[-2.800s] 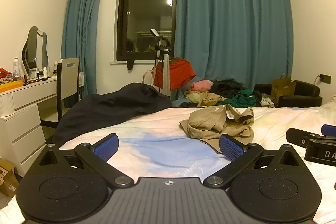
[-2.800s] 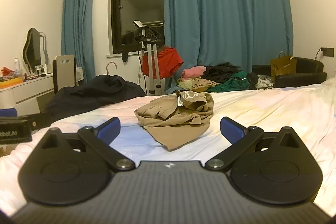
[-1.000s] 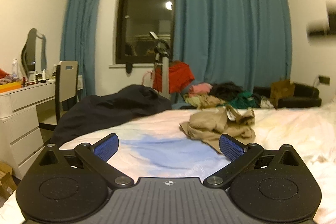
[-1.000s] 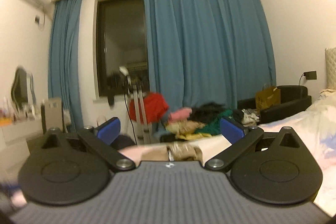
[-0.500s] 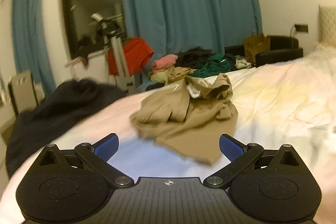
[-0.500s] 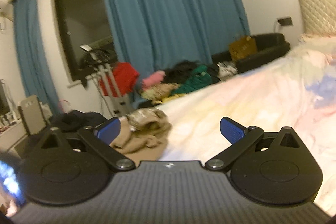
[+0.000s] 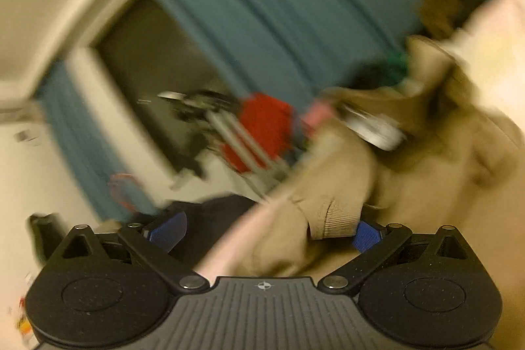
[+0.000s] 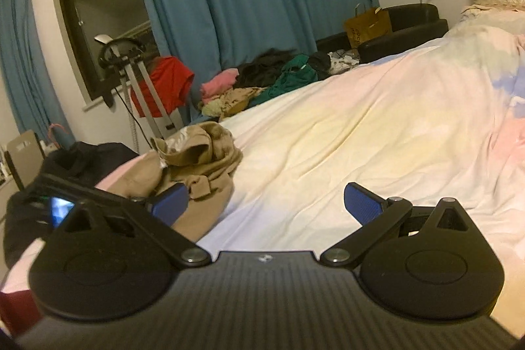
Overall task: Fold clothes
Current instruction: 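Close the left gripper on the beige shirt's edge and lift it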
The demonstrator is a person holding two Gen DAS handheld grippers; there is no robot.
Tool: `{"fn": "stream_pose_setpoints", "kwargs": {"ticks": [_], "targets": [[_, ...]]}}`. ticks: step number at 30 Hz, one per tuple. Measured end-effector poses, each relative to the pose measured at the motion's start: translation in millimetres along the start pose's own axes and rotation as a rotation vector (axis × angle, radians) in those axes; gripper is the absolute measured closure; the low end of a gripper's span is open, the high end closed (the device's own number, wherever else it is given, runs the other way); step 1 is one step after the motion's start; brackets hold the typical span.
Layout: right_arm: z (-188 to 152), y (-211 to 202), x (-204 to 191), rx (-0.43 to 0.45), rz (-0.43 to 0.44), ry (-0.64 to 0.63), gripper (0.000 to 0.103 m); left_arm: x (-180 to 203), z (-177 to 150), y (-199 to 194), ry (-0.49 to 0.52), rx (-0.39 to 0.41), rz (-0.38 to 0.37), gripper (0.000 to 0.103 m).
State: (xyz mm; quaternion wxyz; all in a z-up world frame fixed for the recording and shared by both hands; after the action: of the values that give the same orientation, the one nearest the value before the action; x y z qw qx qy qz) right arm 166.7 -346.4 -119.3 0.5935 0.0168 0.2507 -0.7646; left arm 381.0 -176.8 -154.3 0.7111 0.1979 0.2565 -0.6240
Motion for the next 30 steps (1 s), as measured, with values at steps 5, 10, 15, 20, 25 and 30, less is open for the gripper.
{"fn": "stream_pose_setpoints", "kwargs": {"ticks": [5, 10, 15, 20, 25, 30], "targets": [[-4, 11, 2, -0.005, -0.032, 0.016, 0.000, -71, 25, -11, -0.194, 0.126, 0.263, 0.001], [-5, 1, -4, 0.035, -0.043, -0.018, 0.000, -144, 43, -49, -0.316, 0.191, 0.389, 0.001], [-5, -13, -22, 0.032, -0.030, -0.060, 0.000, -177, 32, -91, -0.353, 0.126, 0.211, 0.000], [-3, -38, -36, 0.005, 0.030, -0.063, 0.000, -167, 18, -91, -0.451, -0.057, -0.109, 0.000], [0, -47, -33, 0.019, 0.066, -0.047, 0.000, -137, 20, -45, -0.577, -0.209, -0.338, 0.001], [-3, -25, -31, -0.009, 0.094, -0.007, 0.000, -109, 12, 16, -0.659, -0.295, -0.452, 0.003]]}}
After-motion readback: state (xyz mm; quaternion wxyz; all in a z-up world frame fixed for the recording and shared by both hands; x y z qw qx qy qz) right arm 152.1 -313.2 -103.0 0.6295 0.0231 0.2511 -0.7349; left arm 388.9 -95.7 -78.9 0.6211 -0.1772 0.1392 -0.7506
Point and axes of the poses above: each gripper's, at about its wrist camera, not at the fingertips, and y roughly the way its jaws point, x to its right, z to its top, the point moved 5 cm from there along y, roughly the way its jaws point, and after that the axes turned 1 degree about -y, right-handed, at the moved point
